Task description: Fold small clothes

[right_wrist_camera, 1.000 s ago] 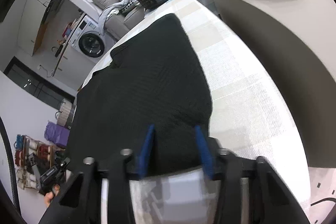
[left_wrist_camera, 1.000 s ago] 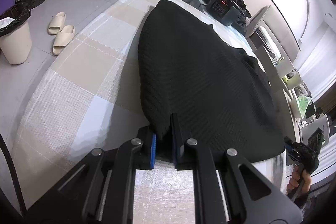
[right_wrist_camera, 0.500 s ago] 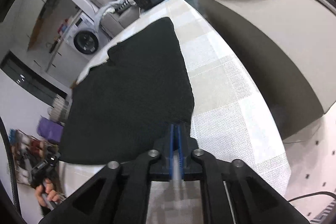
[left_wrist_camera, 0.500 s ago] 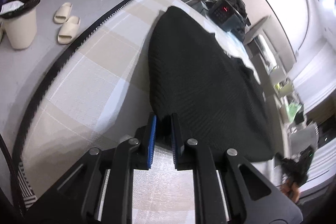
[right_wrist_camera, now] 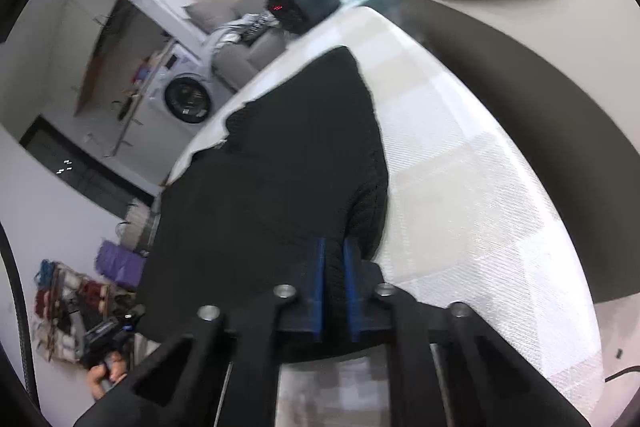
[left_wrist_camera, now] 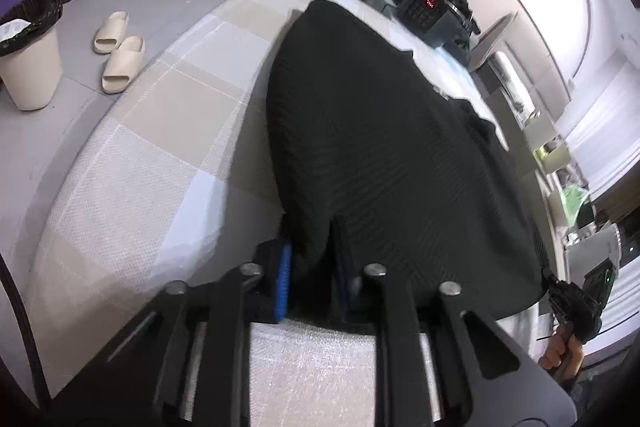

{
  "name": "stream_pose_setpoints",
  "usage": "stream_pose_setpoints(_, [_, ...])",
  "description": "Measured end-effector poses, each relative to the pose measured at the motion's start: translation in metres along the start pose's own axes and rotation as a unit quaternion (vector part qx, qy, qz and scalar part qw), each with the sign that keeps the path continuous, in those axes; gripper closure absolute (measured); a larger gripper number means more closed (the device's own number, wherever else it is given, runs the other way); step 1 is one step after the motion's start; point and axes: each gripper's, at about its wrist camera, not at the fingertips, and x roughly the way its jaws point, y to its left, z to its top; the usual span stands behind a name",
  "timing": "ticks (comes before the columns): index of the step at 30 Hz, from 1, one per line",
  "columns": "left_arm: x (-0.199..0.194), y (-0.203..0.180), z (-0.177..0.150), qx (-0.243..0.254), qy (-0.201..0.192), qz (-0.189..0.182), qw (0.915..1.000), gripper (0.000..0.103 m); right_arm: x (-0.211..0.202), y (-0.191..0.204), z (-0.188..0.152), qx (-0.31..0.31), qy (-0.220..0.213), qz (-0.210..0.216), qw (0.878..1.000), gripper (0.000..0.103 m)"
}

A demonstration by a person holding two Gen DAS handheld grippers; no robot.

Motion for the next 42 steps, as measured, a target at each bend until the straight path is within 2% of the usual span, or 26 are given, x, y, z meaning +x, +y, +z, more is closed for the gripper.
stream_pose_setpoints(3, [-0.005, 0.003, -0.002, 0.018, -0.005, 0.016, 0.9997, 0.092, -0.014, 0.002, 0.000, -0.017, -0.003, 0.004, 1.000, 0.097])
stream_pose_setpoints(5, [-0.006, 0.006, -0.003, 0.022, 0.001, 0.018, 0.9996, 0.092, -0.015, 0.000, -0.003, -0.028, 0.003, -0.032, 0.999, 0.097])
stream_pose_setpoints(7, [-0.009, 0.010, -0.002, 0.012, 0.004, 0.011, 0.9999, 0.092, -0.013, -0.007, -0.004, -0.031, 0.018, -0.059, 0.998, 0.091])
stream_pose_setpoints(11, [-0.019, 0.013, 0.009, -0.014, -0.017, 0.005, 0.9997, 0.091, -0.016, -0.019, 0.014, 0.014, -0.012, -0.041, 0.999, 0.064])
stream_pose_setpoints(14, [-0.019, 0.007, 0.024, -0.010, -0.028, 0.009, 0.9995, 0.082, -0.006, -0.014, 0.041, 0.014, -0.031, -0.035, 0.999, 0.059])
stream_pose_setpoints(16, [-0.015, 0.003, 0.035, -0.012, -0.032, 0.015, 0.9993, 0.066, 0.006, -0.011, 0.058, 0.020, -0.029, -0.030, 0.999, 0.056])
stream_pose_setpoints(18, [-0.010, -0.003, 0.047, -0.012, -0.038, 0.023, 0.9989, 0.057, 0.023, -0.004, 0.076, 0.016, -0.023, -0.022, 0.999, 0.046])
stream_pose_setpoints(21, [0.002, -0.016, 0.063, 0.004, -0.045, 0.032, 0.9985, 0.045, 0.048, 0.005, 0.097, 0.008, -0.014, -0.033, 0.999, 0.044])
stream_pose_setpoints(22, [0.006, -0.021, 0.068, 0.011, -0.047, 0.038, 0.9981, 0.033, 0.060, 0.009, 0.106, 0.000, -0.009, -0.031, 0.999, 0.043])
stream_pose_setpoints(24, [0.018, -0.031, 0.077, 0.027, -0.044, 0.049, 0.9974, 0.021, 0.079, 0.010, 0.120, -0.006, 0.001, -0.033, 0.999, 0.030])
stream_pose_setpoints(26, [0.032, -0.039, 0.086, 0.040, -0.033, 0.052, 0.9973, 0.019, 0.096, 0.009, 0.132, -0.003, 0.012, -0.037, 0.999, 0.029])
stream_pose_setpoints(30, [0.058, -0.052, 0.098, 0.055, -0.015, 0.054, 0.9969, 0.010, 0.128, 0.003, 0.154, -0.001, 0.030, -0.041, 0.999, 0.028])
stream_pose_setpoints(33, [0.071, -0.060, 0.105, 0.063, -0.009, 0.049, 0.9968, 0.005, 0.140, 0.003, 0.169, -0.011, 0.022, -0.047, 0.999, 0.027])
stream_pose_setpoints(35, [0.078, -0.063, 0.109, 0.066, -0.007, 0.049, 0.9966, 0.005, 0.144, 0.007, 0.169, -0.018, 0.022, -0.059, 0.998, 0.033])
stream_pose_setpoints(36, [0.081, -0.064, 0.110, 0.067, -0.005, 0.048, 0.9965, 0.005, 0.147, 0.012, 0.170, -0.032, 0.023, -0.059, 0.997, 0.049])
stream_pose_setpoints(37, [0.083, -0.063, 0.111, 0.068, -0.005, 0.048, 0.9966, 0.005, 0.149, 0.017, 0.169, -0.052, 0.023, -0.066, 0.996, 0.060])
stream_pose_setpoints(38, [0.085, -0.064, 0.113, 0.067, -0.003, 0.047, 0.9966, 0.005, 0.153, 0.022, 0.169, -0.072, 0.025, -0.083, 0.994, 0.079])
stream_pose_setpoints(39, [0.086, -0.064, 0.114, 0.067, -0.003, 0.046, 0.9967, 0.005, 0.155, 0.026, 0.170, -0.084, 0.024, -0.093, 0.992, 0.091])
stream_pose_setpoints(41, [0.087, -0.062, 0.115, 0.065, -0.004, 0.048, 0.9967, 0.005, 0.151, 0.028, 0.171, -0.088, 0.012, -0.088, 0.992, 0.099])
stream_pose_setpoints(42, [0.087, -0.061, 0.115, 0.064, -0.004, 0.049, 0.9967, 0.005, 0.143, 0.029, 0.173, -0.088, -0.008, -0.086, 0.992, 0.099])
